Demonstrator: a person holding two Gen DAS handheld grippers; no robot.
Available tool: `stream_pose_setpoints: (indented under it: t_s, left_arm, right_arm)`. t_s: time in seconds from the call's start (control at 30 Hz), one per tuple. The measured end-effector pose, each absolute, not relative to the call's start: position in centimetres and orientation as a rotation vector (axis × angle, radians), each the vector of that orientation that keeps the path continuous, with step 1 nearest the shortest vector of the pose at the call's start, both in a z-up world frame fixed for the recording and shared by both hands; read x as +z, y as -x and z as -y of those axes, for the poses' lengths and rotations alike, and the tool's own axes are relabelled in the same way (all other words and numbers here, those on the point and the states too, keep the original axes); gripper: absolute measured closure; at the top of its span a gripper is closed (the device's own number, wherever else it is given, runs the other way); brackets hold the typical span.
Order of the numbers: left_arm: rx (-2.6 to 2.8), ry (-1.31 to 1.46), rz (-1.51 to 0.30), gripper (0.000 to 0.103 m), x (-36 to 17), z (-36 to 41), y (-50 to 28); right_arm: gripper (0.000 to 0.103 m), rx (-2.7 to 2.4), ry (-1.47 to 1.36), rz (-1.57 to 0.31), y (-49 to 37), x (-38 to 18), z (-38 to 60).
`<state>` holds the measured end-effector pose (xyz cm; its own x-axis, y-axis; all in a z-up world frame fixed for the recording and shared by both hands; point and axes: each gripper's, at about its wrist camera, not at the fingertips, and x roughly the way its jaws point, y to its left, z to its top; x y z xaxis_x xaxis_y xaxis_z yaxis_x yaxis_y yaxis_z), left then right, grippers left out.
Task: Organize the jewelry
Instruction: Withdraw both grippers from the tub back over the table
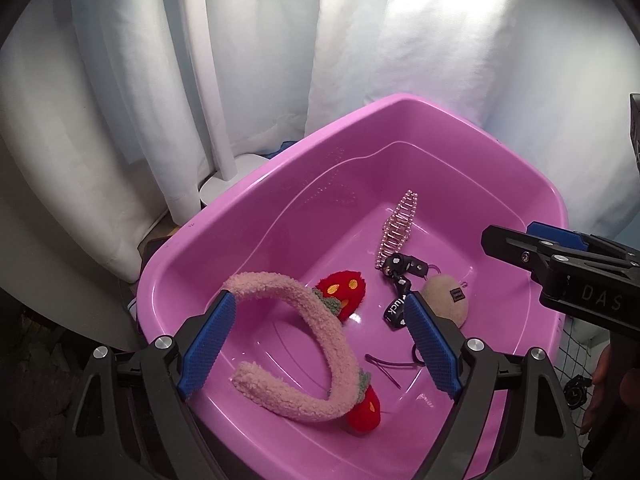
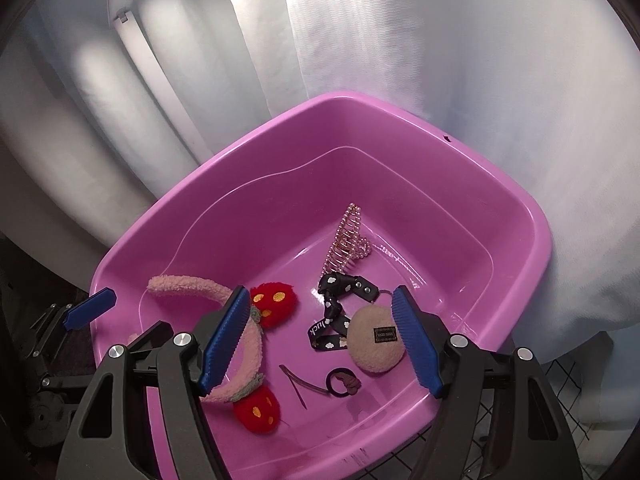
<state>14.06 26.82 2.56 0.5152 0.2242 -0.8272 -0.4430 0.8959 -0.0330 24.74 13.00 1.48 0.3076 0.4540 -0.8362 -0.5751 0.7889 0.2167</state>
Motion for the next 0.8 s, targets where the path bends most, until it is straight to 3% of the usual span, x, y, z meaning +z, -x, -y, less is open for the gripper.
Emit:
stream_pose_setpoints:
  t_s: [0.47, 0.8]
  left_arm:
    - [0.507, 0.225, -0.858, 0.013, 5.3, -25.3, -10.5]
    - [0.468, 0.153, -0.749, 0.008, 7.6, -18.4, -7.2]
  right_arm:
    - [0.033, 0.743, 0.058, -0.940, -20.3, 4.6, -9.9]
    - [0.032, 0.684, -0.029, -0.839, -13.4, 4.8, 0.9]
